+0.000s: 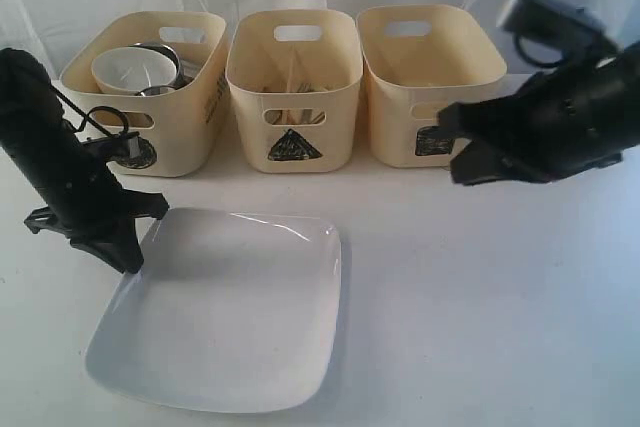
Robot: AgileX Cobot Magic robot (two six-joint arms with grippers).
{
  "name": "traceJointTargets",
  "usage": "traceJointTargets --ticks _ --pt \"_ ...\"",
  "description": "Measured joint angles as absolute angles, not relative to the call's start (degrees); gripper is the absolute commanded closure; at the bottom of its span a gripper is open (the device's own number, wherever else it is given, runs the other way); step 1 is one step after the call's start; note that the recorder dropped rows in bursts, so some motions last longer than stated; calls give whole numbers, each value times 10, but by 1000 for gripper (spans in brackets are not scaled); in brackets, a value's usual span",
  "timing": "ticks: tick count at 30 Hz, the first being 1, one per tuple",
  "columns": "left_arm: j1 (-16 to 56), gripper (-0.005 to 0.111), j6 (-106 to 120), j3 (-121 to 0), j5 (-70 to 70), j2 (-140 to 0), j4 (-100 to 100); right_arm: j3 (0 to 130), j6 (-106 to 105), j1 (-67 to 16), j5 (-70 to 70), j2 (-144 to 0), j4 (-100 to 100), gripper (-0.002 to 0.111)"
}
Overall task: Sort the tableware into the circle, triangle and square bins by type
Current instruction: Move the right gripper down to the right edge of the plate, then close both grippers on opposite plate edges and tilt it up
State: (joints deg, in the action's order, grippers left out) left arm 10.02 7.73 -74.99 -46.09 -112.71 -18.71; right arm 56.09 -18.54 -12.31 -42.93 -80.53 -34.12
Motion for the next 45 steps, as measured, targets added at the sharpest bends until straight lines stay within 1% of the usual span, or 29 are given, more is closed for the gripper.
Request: traceJointTargets --ticks 5,8,16,29,39,42,45 --pt "100 107 77 -750 -460 -1127 -187 589 -303 -134 -504 -918 -429 72" --pt "100 107 77 -750 -460 -1127 -187 595 -356 -143 -549 -974 -503 64" --pt "100 107 77 -750 -454 -1127 -188 604 -378 -167 -530 -1041 -552 63" --pt "100 107 77 -750 -447 -1127 -189 613 -353 -233 -426 -1088 -557 63" --pt "100 107 77 -750 -445 -1127 -194 614 -314 -235 -397 -1123 -546 63" --pt "100 107 78 -750 -441 -1127 -196 615 -310 -235 -395 -1133 -548 66" --pt "100 107 78 -750 -440 -1127 -197 616 -307 -247 -388 -1136 -551 67"
